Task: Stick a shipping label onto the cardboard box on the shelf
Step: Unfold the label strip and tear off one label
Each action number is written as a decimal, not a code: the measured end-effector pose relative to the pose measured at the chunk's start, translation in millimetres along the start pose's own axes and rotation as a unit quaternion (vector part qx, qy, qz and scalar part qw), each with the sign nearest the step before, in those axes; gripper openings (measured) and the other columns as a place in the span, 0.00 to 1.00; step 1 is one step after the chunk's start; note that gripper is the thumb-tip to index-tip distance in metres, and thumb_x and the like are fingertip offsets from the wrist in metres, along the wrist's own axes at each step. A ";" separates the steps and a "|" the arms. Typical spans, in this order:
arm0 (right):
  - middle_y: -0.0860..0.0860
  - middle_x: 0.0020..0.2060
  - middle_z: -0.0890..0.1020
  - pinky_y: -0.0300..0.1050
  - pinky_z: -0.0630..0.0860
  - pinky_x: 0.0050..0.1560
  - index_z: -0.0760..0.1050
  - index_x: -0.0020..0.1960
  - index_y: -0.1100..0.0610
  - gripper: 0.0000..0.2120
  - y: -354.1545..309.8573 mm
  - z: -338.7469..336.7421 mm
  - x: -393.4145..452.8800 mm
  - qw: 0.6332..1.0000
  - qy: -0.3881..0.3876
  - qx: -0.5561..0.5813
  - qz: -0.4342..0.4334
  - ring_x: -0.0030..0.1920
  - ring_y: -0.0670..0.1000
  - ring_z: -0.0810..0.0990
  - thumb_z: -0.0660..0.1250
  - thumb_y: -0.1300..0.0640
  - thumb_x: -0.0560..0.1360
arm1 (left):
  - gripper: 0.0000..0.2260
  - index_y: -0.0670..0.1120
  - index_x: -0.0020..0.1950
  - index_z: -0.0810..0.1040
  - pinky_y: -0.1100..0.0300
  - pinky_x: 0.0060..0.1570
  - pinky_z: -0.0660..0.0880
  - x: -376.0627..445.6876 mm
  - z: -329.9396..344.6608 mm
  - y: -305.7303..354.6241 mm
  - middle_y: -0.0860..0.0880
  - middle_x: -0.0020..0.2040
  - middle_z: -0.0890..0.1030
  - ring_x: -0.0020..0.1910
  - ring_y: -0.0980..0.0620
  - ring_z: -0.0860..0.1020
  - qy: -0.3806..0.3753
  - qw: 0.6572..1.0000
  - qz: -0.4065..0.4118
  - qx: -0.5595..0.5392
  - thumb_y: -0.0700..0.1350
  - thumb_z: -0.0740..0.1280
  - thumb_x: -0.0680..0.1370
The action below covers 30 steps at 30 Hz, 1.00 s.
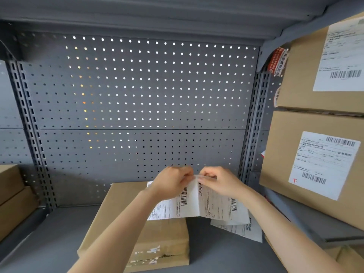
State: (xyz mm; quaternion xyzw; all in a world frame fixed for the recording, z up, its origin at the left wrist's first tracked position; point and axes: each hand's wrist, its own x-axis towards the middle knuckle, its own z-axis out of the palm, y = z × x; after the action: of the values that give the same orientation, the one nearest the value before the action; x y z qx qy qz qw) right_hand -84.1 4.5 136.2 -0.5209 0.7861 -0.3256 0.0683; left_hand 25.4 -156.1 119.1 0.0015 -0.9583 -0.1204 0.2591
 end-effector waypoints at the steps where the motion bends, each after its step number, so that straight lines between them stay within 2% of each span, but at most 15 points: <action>1: 0.48 0.41 0.85 0.46 0.77 0.47 0.79 0.44 0.51 0.08 1.0 2.2 0.6 1.000 0.009 0.001 -0.002 0.45 0.50 0.83 0.63 0.49 0.77 | 0.10 0.45 0.44 0.71 0.57 0.33 0.66 0.9 2.7 1.2 0.47 0.34 0.76 0.34 0.44 0.75 -0.011 1.000 -0.010 -0.001 0.48 0.57 0.81; 3: 0.46 0.41 0.84 0.44 0.77 0.47 0.78 0.43 0.50 0.07 5.9 2.8 -0.4 0.999 0.034 0.011 0.006 0.44 0.47 0.83 0.63 0.53 0.78 | 0.09 0.49 0.44 0.67 0.56 0.33 0.70 1.0 3.1 2.4 0.48 0.35 0.78 0.33 0.46 0.75 -0.029 0.998 -0.057 0.004 0.50 0.53 0.82; 6: 0.44 0.40 0.83 0.35 0.74 0.46 0.77 0.43 0.51 0.07 17.5 -0.6 -6.4 0.996 0.081 0.031 0.015 0.43 0.41 0.82 0.64 0.59 0.78 | 0.10 0.52 0.45 0.66 0.52 0.37 0.78 -2.9 0.0 -2.2 0.49 0.39 0.81 0.36 0.47 0.80 -0.041 0.993 -0.108 -0.001 0.52 0.50 0.82; 8: 0.48 0.39 0.84 0.38 0.77 0.45 0.78 0.44 0.55 0.06 25.9 -1.0 -11.0 0.995 0.091 0.043 0.019 0.42 0.45 0.83 0.64 0.58 0.78 | 0.09 0.52 0.45 0.64 0.50 0.38 0.79 -5.7 -0.4 -1.5 0.47 0.39 0.81 0.36 0.46 0.81 -0.044 0.993 -0.114 0.002 0.53 0.49 0.82; 11: 0.55 0.38 0.84 0.49 0.78 0.43 0.78 0.44 0.56 0.07 33.0 3.4 -12.5 0.993 0.107 0.046 0.021 0.40 0.57 0.82 0.63 0.56 0.78 | 0.10 0.51 0.45 0.64 0.53 0.36 0.75 -5.1 5.1 2.0 0.45 0.37 0.80 0.34 0.45 0.79 -0.035 0.993 -0.114 0.019 0.53 0.49 0.82; 15: 0.58 0.36 0.81 0.47 0.72 0.35 0.74 0.41 0.51 0.08 44.2 5.8 -12.1 0.990 0.135 0.034 0.034 0.38 0.62 0.79 0.61 0.55 0.79 | 0.11 0.51 0.46 0.64 0.62 0.28 0.72 -9.3 7.0 -6.7 0.52 0.35 0.78 0.29 0.52 0.78 -0.033 0.987 -0.156 0.023 0.54 0.47 0.82; 17: 0.58 0.35 0.81 0.49 0.71 0.34 0.74 0.41 0.50 0.08 51.8 6.5 -13.2 0.986 0.154 0.033 0.049 0.37 0.64 0.79 0.61 0.54 0.79 | 0.11 0.51 0.46 0.64 0.62 0.28 0.73 -12.7 4.5 -11.4 0.51 0.36 0.78 0.29 0.53 0.79 -0.028 0.983 -0.178 0.027 0.54 0.47 0.82; 20: 0.55 0.36 0.82 0.49 0.72 0.32 0.74 0.44 0.52 0.07 62.4 9.3 -14.6 0.982 0.172 0.023 0.072 0.37 0.61 0.80 0.60 0.54 0.80 | 0.11 0.51 0.46 0.64 0.58 0.30 0.76 -16.4 0.7 -16.0 0.51 0.37 0.79 0.30 0.51 0.80 -0.013 0.978 -0.203 0.038 0.53 0.47 0.82; 25: 0.52 0.37 0.82 0.36 0.68 0.28 0.73 0.45 0.53 0.08 76.5 3.8 -19.9 0.979 0.178 0.008 0.098 0.32 0.51 0.78 0.58 0.55 0.80 | 0.10 0.52 0.46 0.64 0.58 0.30 0.75 -19.8 -5.5 -21.6 0.52 0.36 0.79 0.31 0.50 0.80 0.008 0.968 -0.245 0.057 0.53 0.47 0.82; 30: 0.51 0.40 0.81 0.40 0.72 0.31 0.73 0.49 0.54 0.07 84.6 9.9 -21.2 0.983 0.115 0.001 0.143 0.34 0.48 0.78 0.59 0.52 0.80 | 0.10 0.52 0.44 0.64 0.56 0.33 0.73 -12.2 1.8 2.0 0.47 0.36 0.80 0.30 0.48 0.77 0.016 0.970 -0.242 -0.009 0.50 0.49 0.82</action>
State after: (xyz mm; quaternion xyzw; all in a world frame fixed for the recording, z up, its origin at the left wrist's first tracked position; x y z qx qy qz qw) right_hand -135.6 39.2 74.2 -0.3617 0.8549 -0.3711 0.0241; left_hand 35.1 -153.0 112.0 0.2330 -0.9240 -0.1879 0.2380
